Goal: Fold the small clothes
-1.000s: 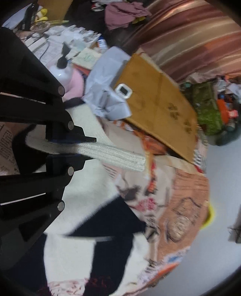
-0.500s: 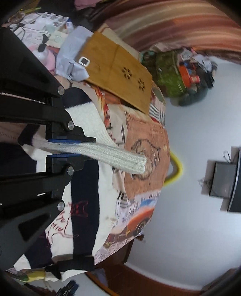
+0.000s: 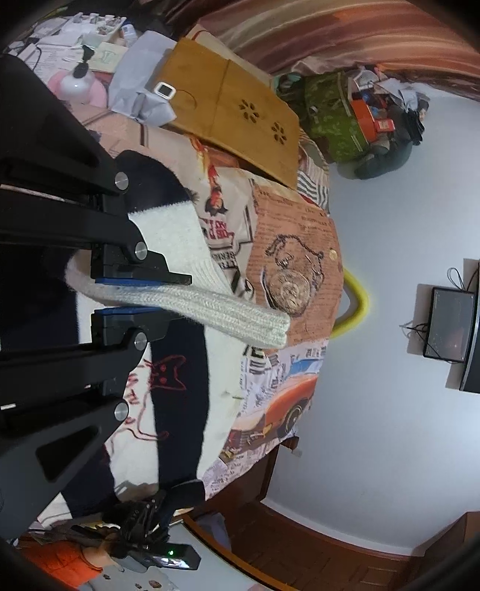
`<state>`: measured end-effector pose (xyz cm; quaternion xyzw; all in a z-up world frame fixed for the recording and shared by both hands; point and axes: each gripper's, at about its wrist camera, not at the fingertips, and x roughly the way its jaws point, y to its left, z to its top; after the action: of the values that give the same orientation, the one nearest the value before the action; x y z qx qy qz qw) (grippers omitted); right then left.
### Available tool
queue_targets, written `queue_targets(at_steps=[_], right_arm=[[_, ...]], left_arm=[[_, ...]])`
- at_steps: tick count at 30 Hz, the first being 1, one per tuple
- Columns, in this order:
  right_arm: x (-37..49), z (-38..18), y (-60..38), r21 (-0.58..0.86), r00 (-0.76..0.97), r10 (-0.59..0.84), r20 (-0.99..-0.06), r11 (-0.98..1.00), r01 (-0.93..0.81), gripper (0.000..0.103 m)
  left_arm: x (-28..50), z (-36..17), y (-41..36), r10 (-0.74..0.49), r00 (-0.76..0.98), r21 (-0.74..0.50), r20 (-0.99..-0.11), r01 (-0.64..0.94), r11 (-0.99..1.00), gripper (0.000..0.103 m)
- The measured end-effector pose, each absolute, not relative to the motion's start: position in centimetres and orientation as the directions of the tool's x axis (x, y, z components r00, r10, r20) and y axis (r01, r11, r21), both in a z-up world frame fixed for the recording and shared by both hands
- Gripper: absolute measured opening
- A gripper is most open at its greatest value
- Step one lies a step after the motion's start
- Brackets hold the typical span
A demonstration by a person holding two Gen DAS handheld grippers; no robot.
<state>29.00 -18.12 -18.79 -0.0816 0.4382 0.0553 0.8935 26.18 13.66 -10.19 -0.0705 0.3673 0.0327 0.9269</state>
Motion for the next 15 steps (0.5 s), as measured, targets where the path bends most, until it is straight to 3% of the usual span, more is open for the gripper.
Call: queue_targets(at_steps=[2,4,12,15], right_arm=[[28.9,-18.0,-20.2,-0.047,0.611,0.061,-0.789,0.986,-0.16,0.026],[28.8,-17.3,-21.4,-0.023,0.619,0.069,-0.782,0.99,-0.14,0.015],[28.3,-16.8,-27.8,0.073,0.603,0.088,-0.793,0.996,-0.05,0.011],[27.4,-17.4,-28.3,0.05,0.587,0.075,-0.806,0.997,-0.058,0.018]], left_arm=[[27.0,-9.3,13.0,0.0,0.738,-0.111,-0.675,-0.102,0.989,0.008],[27.9,-8.2,12.1,-0.011,0.752,-0.112,-0.659,-0.083,0.99,0.008],[32.8,-4.2,5.7,-0.059,0.8,-0.087,-0.598,0.009,0.996,0.008],[34.8,-4.6,2.3,-0.094,0.793,-0.072,-0.602,0.063,0.995,0.008]])
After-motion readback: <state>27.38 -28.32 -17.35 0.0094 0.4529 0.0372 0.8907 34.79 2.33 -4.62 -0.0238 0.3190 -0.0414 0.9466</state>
